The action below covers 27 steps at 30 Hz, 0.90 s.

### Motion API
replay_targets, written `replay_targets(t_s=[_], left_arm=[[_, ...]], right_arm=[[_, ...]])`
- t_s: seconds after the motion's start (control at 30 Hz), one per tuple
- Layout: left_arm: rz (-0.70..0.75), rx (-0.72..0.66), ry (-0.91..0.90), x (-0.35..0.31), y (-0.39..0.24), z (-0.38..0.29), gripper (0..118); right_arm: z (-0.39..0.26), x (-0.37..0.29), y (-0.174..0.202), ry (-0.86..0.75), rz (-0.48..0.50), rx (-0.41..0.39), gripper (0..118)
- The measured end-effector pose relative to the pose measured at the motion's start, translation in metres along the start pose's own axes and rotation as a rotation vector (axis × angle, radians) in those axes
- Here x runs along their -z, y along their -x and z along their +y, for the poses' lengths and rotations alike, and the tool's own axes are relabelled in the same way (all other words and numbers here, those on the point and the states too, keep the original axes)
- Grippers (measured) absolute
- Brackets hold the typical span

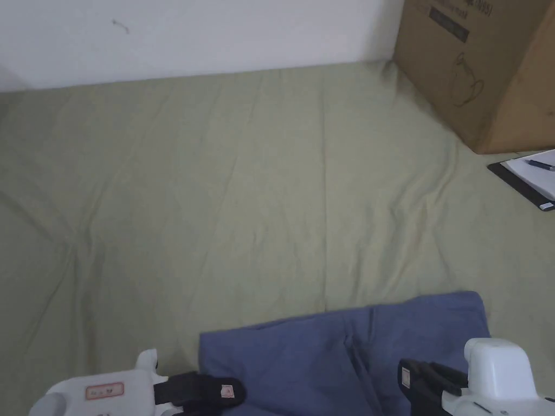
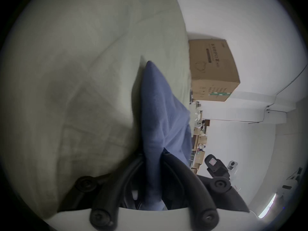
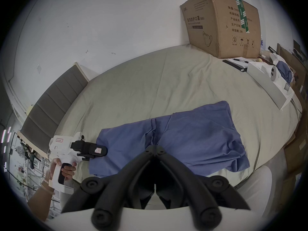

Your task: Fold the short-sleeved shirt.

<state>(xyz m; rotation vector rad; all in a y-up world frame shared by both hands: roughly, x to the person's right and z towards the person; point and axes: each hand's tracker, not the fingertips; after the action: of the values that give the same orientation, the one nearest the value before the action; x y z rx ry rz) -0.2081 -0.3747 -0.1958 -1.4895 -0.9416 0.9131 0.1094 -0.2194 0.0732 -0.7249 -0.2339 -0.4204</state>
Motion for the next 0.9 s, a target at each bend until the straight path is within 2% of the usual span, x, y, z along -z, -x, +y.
replay_targets(t_s=[0.1, 0.2, 0.33, 0.43, 0.67, 0.83, 0.9], left_arm=[[0.092, 0.081, 0.001, -0.011, -0.015, -0.003, 6], [0.091, 0.100, 0.014, -0.022, -0.027, -0.002, 6], [0.127, 0.196, -0.011, -0.053, -0.043, -0.004, 6], [0.216, 0.194, -0.044, -0.092, -0.043, -0.005, 6], [0.458, 0.106, -0.242, -0.197, -0.039, -0.010, 6], [0.540, 0.085, -0.336, -0.205, -0.073, -0.025, 6], [0.582, 0.153, -0.338, -0.192, -0.095, -0.032, 6]], right_arm=[[-0.001, -0.002, 0.004, 0.009, 0.006, -0.023, 0], [0.000, -0.001, 0.008, 0.020, -0.024, -0.076, 0], [0.001, -0.005, 0.007, 0.011, -0.020, -0.059, 0], [0.001, -0.006, 0.006, 0.009, -0.037, -0.070, 0], [-0.003, -0.006, 0.003, 0.009, -0.041, -0.069, 0], [-0.008, -0.005, 0.001, 0.009, -0.029, -0.052, 0], [-0.010, -0.007, -0.001, 0.003, -0.012, -0.032, 0]])
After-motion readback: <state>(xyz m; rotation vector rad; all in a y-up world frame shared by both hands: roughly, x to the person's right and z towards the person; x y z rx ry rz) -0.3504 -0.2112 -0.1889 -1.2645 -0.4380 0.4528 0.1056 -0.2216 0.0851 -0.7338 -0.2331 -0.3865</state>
